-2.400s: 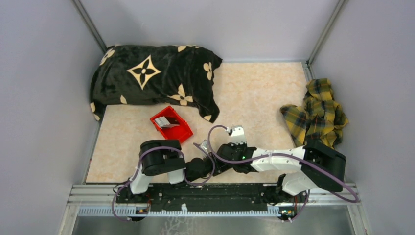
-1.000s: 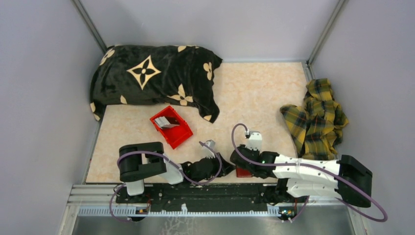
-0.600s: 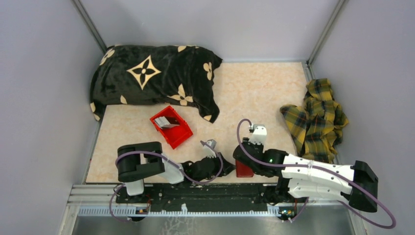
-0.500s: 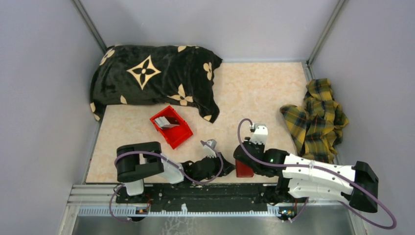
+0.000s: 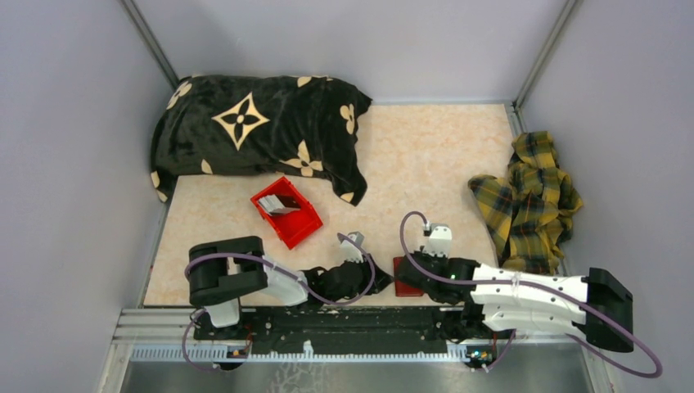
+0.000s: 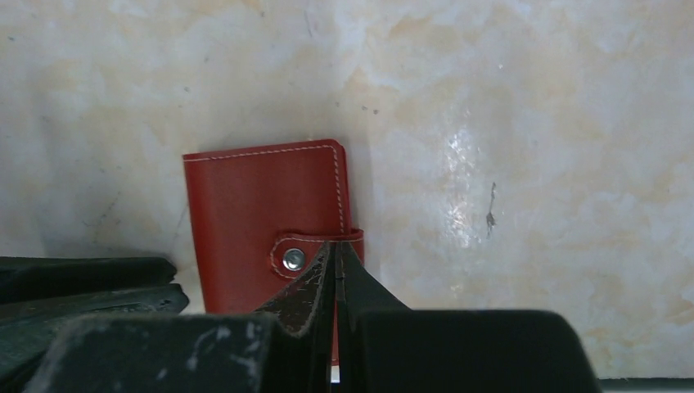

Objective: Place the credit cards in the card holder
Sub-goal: Close the card holder at the center of the board, then move the card holder to the center of the board.

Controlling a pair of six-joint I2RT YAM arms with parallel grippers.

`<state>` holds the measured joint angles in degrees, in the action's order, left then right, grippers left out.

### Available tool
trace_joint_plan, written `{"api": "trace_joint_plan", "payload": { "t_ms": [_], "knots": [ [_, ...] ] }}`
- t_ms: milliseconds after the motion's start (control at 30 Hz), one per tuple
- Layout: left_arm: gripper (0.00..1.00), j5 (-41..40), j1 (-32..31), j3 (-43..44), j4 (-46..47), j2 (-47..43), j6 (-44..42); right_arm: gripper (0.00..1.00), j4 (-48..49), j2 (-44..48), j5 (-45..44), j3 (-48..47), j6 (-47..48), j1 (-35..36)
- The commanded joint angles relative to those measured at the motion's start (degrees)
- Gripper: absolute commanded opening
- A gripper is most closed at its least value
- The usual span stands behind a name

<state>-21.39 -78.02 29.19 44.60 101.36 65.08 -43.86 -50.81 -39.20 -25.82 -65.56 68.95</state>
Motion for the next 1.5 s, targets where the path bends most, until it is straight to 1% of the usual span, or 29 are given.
{"api": "trace_joint_plan", "payload": {
  "t_ms": [0, 233, 367, 533, 600, 700, 967, 1133, 1267, 1367, 1467],
  "knots": [
    [0.38, 0.80, -0.13, -1.25, -10.95, 1.03, -0.56, 0.00, -3.77, 2.31, 0.05, 1.28, -8.74, 1.16],
    [0.37, 1.52, -0.12, 0.09, -12.86, 1.51, -1.88, 0.00, -6.55, 3.10, 0.35, 2.61, -15.02, 1.15],
    [0.36, 1.66, -0.12, 0.57, -14.74, 1.62, -2.05, 0.00, -7.33, 2.39, 1.09, 3.41, -17.25, 1.15],
    [0.35, 3.11, -0.12, 1.28, -16.21, 2.62, -1.98, 0.00, -6.02, 2.49, 3.14, 5.17, -18.34, 1.50],
    [0.34, 3.74, -0.12, 1.43, -16.06, 3.43, -1.68, 0.00, -4.20, 2.00, 3.54, 5.25, -17.18, 1.48],
    [0.34, 3.96, -0.12, 1.34, -16.46, 3.64, -0.92, 0.00, 1.79, -0.87, 5.68, 5.12, -14.64, 1.47],
    [0.34, -0.74, 0.46, 0.91, -22.19, 0.42, 1.25, 0.00, 11.21, -11.24, 5.78, 0.35, -9.45, 1.52],
    [0.34, -1.23, 3.55, -1.41, -22.28, -2.17, 1.36, 0.00, 14.76, -16.00, 5.17, -2.46, -6.81, 1.52],
    [0.34, -1.65, 7.91, -3.47, -22.59, -5.55, -0.70, 0.00, 17.79, -18.77, 4.76, -4.12, -4.60, 1.20],
    [0.34, -0.98, 11.63, -3.99, -22.51, -7.59, -3.13, 0.00, 19.66, -20.48, 4.43, -5.57, -2.29, 0.04],
    [0.34, 0.55, 14.60, -3.52, -21.76, -8.27, -5.82, 0.00, 22.80, -21.68, 5.12, -6.10, 0.94, -3.40]
  ]
}}
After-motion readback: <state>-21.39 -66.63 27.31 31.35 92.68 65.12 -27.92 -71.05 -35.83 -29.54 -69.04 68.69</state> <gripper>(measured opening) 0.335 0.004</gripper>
